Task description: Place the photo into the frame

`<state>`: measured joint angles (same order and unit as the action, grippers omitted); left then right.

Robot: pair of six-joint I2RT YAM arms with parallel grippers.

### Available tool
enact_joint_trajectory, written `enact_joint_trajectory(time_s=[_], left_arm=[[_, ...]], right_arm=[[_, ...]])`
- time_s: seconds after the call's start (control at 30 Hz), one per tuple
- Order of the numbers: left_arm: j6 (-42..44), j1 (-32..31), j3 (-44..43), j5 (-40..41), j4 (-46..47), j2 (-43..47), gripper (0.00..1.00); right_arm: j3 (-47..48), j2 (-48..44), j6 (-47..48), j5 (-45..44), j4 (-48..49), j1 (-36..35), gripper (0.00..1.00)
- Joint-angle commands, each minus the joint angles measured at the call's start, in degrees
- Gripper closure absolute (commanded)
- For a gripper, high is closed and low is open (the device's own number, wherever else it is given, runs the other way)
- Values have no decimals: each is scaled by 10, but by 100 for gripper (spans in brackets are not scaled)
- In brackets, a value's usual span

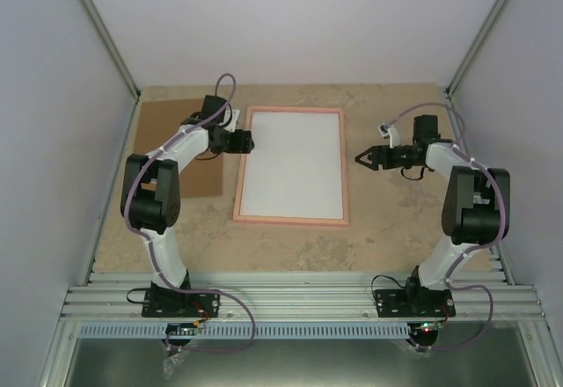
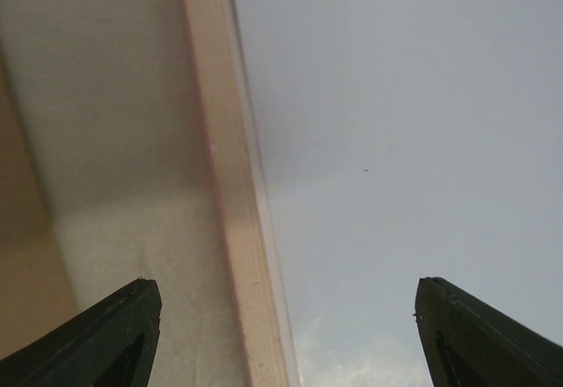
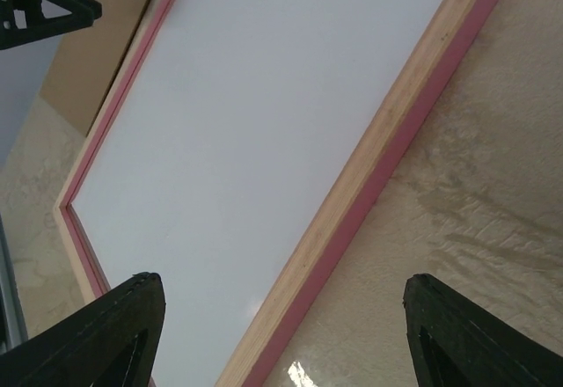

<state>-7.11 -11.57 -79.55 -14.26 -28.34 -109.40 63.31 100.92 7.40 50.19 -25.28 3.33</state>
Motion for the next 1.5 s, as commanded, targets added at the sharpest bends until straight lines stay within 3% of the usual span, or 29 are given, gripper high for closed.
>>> enact_joint_trajectory(time_s=[0.0, 0.43, 0.67, 0.83, 0.93, 1.0, 1.13, 1.17, 1.2, 1.27, 1.37, 1.47], left_arm=[[17, 1, 4, -60, 15, -23, 18], [5, -24, 20, -191, 35, -79, 18], [13, -95, -16, -185, 50, -104, 18], [49, -88, -36, -147, 27, -62, 13], [69, -52, 1, -116, 35, 22, 1], [88, -15, 13, -97, 27, 63, 1], [114, 73, 29, -61, 18, 115, 1], [128, 95, 26, -64, 9, 117, 1], [150, 166, 8, -55, -16, 108, 1], [161, 202, -8, -35, -27, 90, 1], [170, 257, -31, -24, -32, 50, 1], [186, 300, -53, -33, -37, 12, 1]], right_arm=[[7, 24, -7, 11, -2, -2, 24], [31, 0, -5, 20, -25, 14, 21], [42, -30, -32, 35, -8, 11, 19], [51, -71, -35, 9, 25, -12, 14], [71, -100, -11, -69, 51, -47, 3], [78, -125, -4, -91, 88, -67, 2], [75, -156, -136, -120, 227, -64, 2], [89, -150, -160, -108, 232, -63, 2], [120, -116, -228, -27, 265, -64, 2], [151, -72, -284, 28, 283, -70, 2], [202, -6, -333, 39, 252, -98, 2], [193, 8, -337, 15, 250, -129, 2]])
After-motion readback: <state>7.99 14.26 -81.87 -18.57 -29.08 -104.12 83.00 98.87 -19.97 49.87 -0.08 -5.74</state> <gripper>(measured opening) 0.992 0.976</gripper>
